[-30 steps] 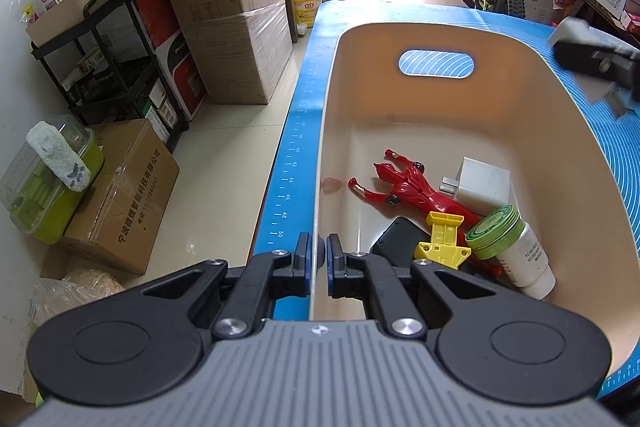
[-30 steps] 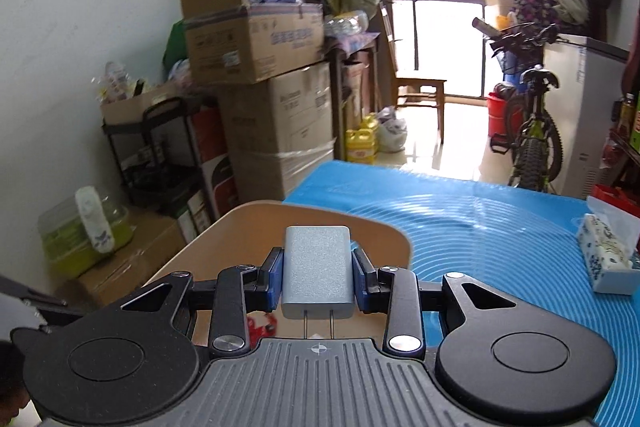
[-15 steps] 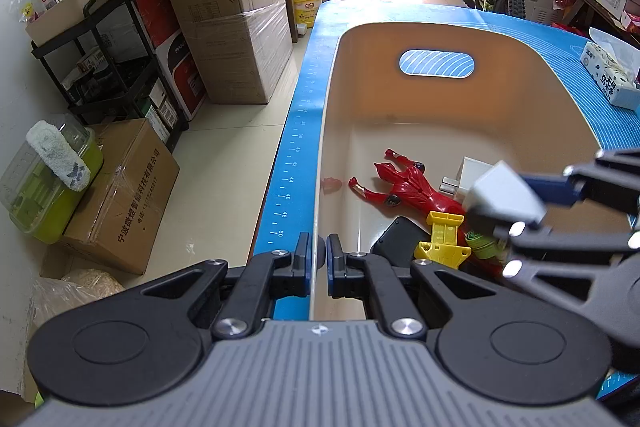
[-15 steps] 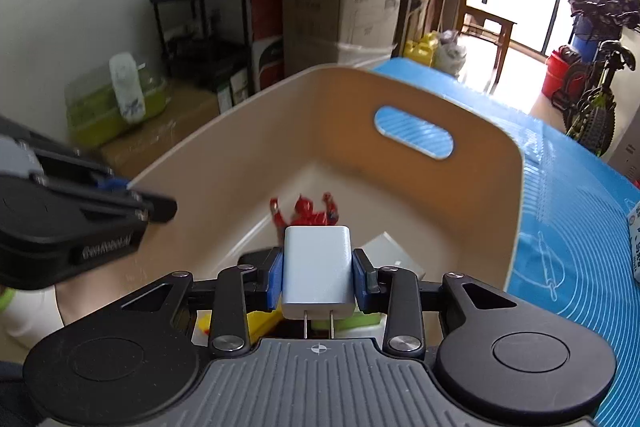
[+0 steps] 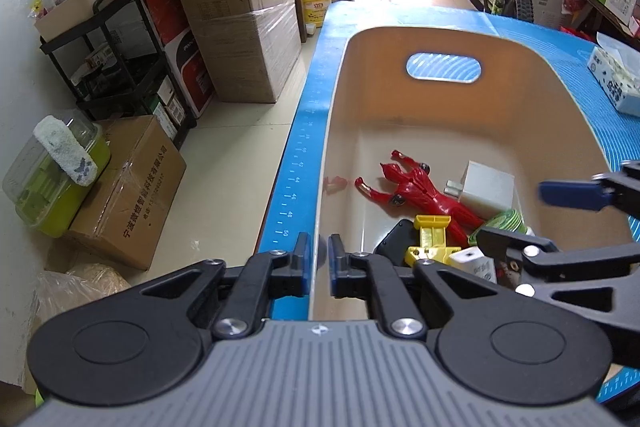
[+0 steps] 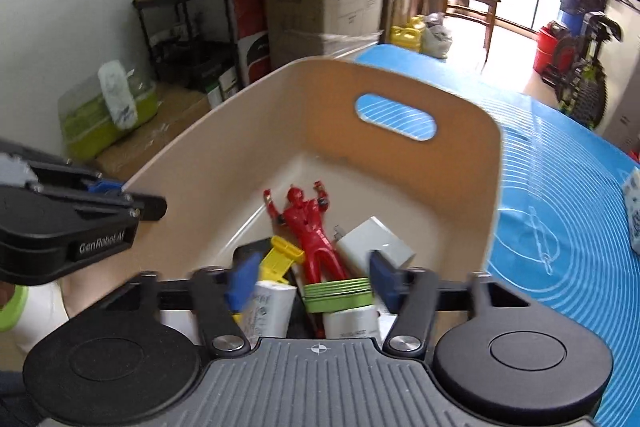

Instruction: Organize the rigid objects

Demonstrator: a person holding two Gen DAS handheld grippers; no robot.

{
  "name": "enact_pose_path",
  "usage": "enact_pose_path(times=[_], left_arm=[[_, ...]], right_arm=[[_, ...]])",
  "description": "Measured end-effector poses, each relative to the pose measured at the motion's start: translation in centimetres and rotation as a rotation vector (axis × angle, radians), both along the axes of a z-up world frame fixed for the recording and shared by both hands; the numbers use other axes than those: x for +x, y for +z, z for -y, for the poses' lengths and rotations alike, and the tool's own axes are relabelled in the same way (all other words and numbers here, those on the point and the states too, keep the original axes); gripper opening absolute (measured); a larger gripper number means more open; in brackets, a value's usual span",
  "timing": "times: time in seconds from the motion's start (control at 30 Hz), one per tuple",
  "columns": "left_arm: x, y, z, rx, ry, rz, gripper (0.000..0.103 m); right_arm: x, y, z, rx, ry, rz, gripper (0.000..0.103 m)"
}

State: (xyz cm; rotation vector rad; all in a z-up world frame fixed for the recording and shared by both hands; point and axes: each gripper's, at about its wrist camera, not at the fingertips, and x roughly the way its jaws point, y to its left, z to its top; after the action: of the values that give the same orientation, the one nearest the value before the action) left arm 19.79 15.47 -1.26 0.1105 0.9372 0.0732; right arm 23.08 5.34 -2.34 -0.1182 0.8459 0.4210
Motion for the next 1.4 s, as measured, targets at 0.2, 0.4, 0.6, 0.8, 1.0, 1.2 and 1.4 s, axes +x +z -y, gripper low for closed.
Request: enact_pose_path(times=[0.2,0.4,0.6,0.8,1.0,1.2,1.4], left_arm=[[-1.2,2.2,0.3,-0.020,0.038,0.085,0.084],[-2.1,4.1,1.5,-0.009,0.038,0.117,0.084],[-3.4,5.7,2.4,-0.016,0.020,0.148,0.085],[-5.4,6.7,3.6,-0.016,0.019,0.160,0.085],[-7.6,7.6,5.1,-0.027,0.014,0.174,0.085],[-9.8,8.0,6.6,-0.035,0.000,0.182,0.085],[-11.7,7.8,8.7,-0.032,-0.034,0.188,0.085]], right_arm=[[-1.4,1.8,2.4,0.040,-0.089,0.045,0.095],[-3.1,3.9,4.9,0.060,-0.135,0.072,0.097],[-5.1,5.5,6.7,0.052,-0.156,0.095,0.097],[-7.4,7.1,9.1,0.065,-0.198,0.122,0.097],[-9.7,8.5,11.5,0.068,-0.255,0.137,0.097],[-12.2,9.4,13.6,0.068,-0.280,0.157,0.097],[-14.7,9.6,15.8,0.065,-0.309,0.174,0.097]])
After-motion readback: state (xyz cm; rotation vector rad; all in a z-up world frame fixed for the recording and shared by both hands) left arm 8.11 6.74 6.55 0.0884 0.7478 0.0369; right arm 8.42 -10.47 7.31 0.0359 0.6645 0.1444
